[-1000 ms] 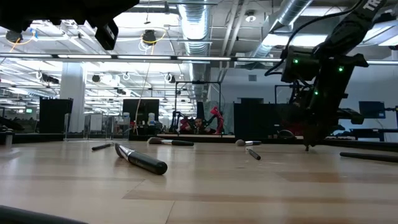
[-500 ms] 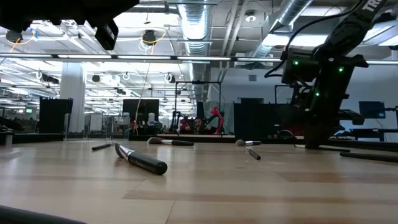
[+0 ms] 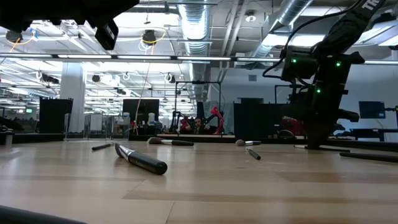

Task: Put items in baskets/containers
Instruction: Put the eyeshadow brush into the transparent bin

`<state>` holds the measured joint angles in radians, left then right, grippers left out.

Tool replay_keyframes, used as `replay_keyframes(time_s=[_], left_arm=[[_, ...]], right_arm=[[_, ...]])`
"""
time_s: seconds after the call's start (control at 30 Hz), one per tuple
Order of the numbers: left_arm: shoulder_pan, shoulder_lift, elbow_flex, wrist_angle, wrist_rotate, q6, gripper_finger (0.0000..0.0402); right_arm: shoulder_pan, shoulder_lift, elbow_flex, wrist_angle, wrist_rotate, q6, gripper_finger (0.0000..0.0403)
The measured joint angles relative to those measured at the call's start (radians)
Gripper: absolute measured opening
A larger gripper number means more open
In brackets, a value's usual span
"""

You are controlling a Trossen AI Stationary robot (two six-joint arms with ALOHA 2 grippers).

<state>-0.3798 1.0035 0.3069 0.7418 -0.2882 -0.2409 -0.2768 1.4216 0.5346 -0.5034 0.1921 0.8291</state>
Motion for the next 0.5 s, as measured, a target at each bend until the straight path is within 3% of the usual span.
replay_keyframes(time_s=[0.23, 0.5], left_arm=[[0.0, 0.0, 0.0, 0.0, 0.0, 0.005, 0.0021], [0.0, 0.0, 0.0, 0.0, 0.0, 0.005, 0.0021]], right_arm=[[-0.021, 0.0, 0.0, 0.0, -0.035, -0.056, 0.0057], [-0.019, 0.0, 0.0, -0.006, -0.033, -0.074, 0.001]])
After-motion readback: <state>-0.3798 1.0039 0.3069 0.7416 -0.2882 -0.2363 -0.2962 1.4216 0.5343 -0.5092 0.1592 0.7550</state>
